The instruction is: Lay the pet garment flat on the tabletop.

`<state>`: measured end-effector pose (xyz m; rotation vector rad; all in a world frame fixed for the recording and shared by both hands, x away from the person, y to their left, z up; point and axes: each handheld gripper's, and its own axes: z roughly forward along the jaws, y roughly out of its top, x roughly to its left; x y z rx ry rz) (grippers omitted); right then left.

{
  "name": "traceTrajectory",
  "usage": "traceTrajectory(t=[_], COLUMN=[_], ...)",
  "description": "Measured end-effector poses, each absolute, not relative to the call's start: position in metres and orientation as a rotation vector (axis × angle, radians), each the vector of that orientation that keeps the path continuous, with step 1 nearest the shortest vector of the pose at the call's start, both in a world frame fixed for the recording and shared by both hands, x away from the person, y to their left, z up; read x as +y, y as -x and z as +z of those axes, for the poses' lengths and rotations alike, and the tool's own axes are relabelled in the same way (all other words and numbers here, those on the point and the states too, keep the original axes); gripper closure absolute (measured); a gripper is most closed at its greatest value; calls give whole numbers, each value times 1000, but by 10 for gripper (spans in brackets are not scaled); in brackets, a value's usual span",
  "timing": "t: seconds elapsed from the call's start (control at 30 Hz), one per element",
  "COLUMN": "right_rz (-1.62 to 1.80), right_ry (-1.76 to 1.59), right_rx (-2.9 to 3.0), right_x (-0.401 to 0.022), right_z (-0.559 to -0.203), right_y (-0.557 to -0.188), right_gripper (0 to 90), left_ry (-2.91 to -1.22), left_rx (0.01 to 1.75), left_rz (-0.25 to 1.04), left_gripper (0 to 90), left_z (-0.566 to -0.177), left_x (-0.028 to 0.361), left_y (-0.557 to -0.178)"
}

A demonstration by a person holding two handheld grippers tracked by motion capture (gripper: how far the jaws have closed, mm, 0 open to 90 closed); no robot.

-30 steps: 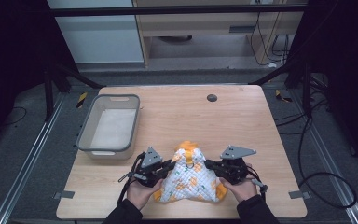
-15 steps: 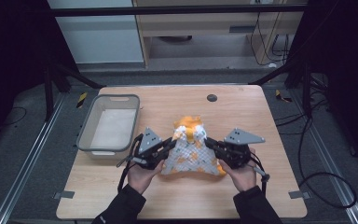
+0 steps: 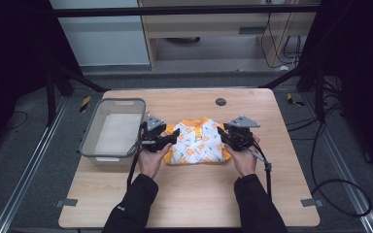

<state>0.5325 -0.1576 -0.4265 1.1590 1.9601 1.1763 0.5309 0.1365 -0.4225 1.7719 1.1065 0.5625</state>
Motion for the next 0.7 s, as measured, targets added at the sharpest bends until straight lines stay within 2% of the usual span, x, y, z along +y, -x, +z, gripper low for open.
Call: traceTrajectory(t=[0.13,0.23,0.33,0.43,0.7], right_rz=[1168,1179,1192,1179,1132], right_ry=[-1095,-1075,-1056,-1042,-1043], right_rx=[1992,2009,2043,2103,2212], right_x=[-179,-187,-196,-200,-191], right_z=[-419,-417,-419,-432,-465], right_y=[-508,-498,-484,-472,-471], right_gripper=[594,575,540,510,502], left_ry=[-1840,-1884,-1910,-1967,-2065], left_rx=[1052,1009,1005,996,1000], left_rz=[614,632,601,588,563], left_gripper=[341,330,320,324,349], left_z=[-423,-424,-428,-440,-469], left_x=[152,162,169,172,165], left_y=[-512,-497,-487,-479,-479])
